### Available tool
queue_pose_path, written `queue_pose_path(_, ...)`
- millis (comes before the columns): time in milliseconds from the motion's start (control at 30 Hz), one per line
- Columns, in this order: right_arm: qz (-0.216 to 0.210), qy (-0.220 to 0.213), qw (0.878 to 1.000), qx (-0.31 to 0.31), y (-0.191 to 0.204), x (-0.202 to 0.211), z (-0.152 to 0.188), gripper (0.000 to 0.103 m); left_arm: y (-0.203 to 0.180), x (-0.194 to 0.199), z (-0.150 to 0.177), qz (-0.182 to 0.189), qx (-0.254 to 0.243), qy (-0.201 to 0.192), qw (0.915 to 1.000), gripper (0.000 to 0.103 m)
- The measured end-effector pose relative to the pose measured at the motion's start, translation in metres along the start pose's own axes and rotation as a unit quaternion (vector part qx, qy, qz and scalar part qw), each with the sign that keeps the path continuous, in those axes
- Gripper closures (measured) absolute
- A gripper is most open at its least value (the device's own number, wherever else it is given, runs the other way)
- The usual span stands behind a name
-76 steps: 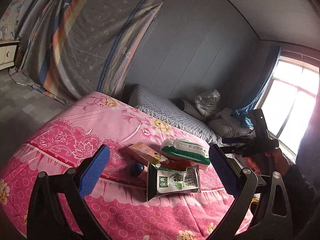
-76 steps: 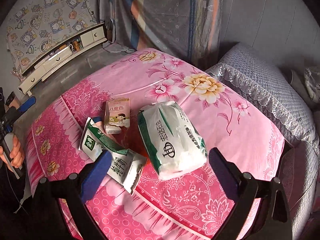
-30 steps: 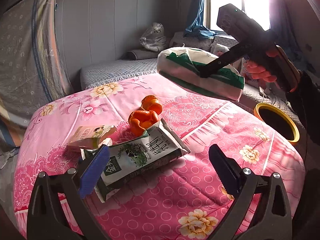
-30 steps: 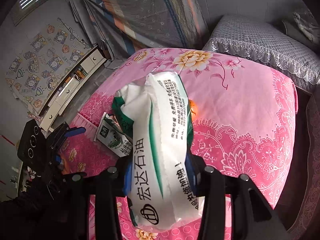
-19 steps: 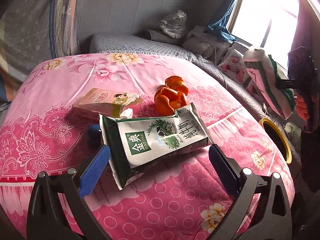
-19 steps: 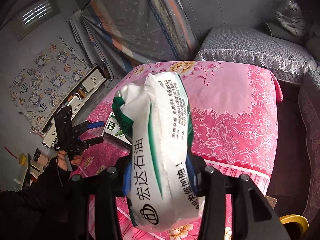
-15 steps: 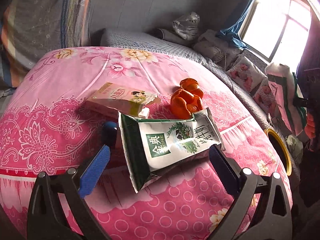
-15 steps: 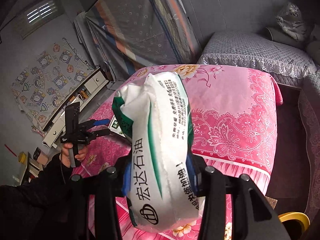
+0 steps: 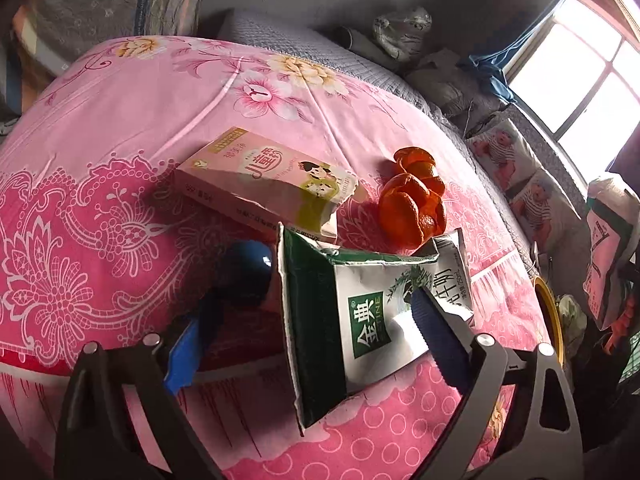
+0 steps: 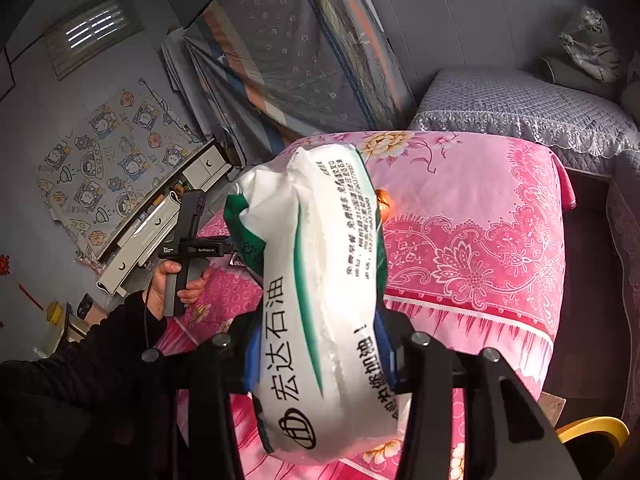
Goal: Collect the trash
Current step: 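Lift the oil bag with the right tool while the left tool grasps the milk carton, then carry the oil bag and milk carton in both tools over the bin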
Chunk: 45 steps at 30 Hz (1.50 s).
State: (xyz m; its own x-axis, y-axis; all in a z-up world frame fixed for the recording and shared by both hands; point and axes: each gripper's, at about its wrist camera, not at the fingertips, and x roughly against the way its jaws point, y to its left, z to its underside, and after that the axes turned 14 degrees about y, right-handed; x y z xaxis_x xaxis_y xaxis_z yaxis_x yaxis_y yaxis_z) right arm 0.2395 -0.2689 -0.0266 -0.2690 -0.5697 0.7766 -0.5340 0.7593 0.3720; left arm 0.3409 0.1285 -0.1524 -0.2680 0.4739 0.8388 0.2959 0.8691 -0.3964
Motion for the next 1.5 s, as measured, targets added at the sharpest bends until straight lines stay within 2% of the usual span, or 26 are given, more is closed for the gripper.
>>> queue_pose_path(33,0.0,-0.001,1.0,-0.004,-0.002,0.0,0.0,0.061,-0.003,-0.001,0.0,-0.001,-0.007,0.002,1.0,0.028)
queue_pose_path(100,-0.004,-0.001,1.0,-0.01,-0.003,0.001,0.003,0.061,-0.006,0.002,0.002,0.006,-0.013,-0.003,0.9999,0.04)
queue_pose_path(133,-0.006,-0.001,1.0,-0.013,-0.005,0.001,0.003,0.061,-0.009,0.006,0.003,0.019,-0.02,-0.007,0.9996,0.062)
queue_pose_path(167,-0.007,-0.002,1.0,-0.016,-0.004,0.002,0.005,0.061,-0.012,0.012,0.005,0.021,-0.019,-0.019,0.9994,0.068)
queue_pose_path(333,-0.019,-0.01,0.999,-0.025,-0.005,0.007,0.011,0.061,-0.035,0.05,0.022,0.017,-0.048,-0.072,0.9961,0.076)
queue_pose_path(467,-0.03,-0.016,0.999,-0.03,-0.002,0.011,0.02,0.061,-0.061,0.08,0.045,-0.001,-0.07,-0.113,0.9911,0.078)
queue_pose_path(667,-0.047,-0.036,0.997,-0.046,0.002,0.018,0.037,0.061,-0.098,0.128,0.079,-0.001,-0.083,-0.187,0.9789,0.078)
queue_pose_path(867,-0.051,-0.069,0.993,-0.079,-0.007,0.038,0.054,0.061,-0.15,0.154,0.088,-0.024,-0.102,-0.227,0.9682,0.078)
queue_pose_path(1000,-0.044,-0.097,0.989,-0.106,-0.021,0.059,0.069,0.061,-0.188,0.151,0.086,-0.03,-0.125,-0.232,0.9642,0.078)
queue_pose_path(1133,-0.031,-0.118,0.983,-0.139,-0.04,0.078,0.088,0.061,-0.224,0.14,0.083,-0.023,-0.154,-0.226,0.9616,0.078)
queue_pose_path(1367,-0.005,-0.145,0.97,-0.195,-0.074,0.102,0.131,0.061,-0.285,0.118,0.081,0.005,-0.216,-0.208,0.9538,0.079)
queue_pose_path(1500,-0.001,-0.161,0.96,-0.231,-0.095,0.114,0.159,0.061,-0.312,0.093,0.073,0.024,-0.235,-0.179,0.9552,0.079)
